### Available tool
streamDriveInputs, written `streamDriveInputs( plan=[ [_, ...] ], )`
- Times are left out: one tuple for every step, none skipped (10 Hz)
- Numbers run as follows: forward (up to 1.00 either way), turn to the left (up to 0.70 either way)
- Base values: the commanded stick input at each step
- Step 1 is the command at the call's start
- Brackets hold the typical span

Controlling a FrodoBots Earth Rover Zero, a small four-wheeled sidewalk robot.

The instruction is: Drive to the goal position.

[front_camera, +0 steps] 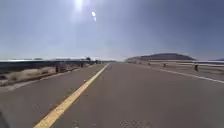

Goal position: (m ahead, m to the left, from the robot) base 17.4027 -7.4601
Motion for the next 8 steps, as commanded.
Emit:
streamDriveInputs(
  plan=[
    [0.85,0.0],
    [0.85,0.0],
    [0.85,0.0],
    [0.85,0.0],
    [0.85,0.0],
    [0.85,0.0],
    [0.85,0.0],
    [0.85,0.0]
  ],
)
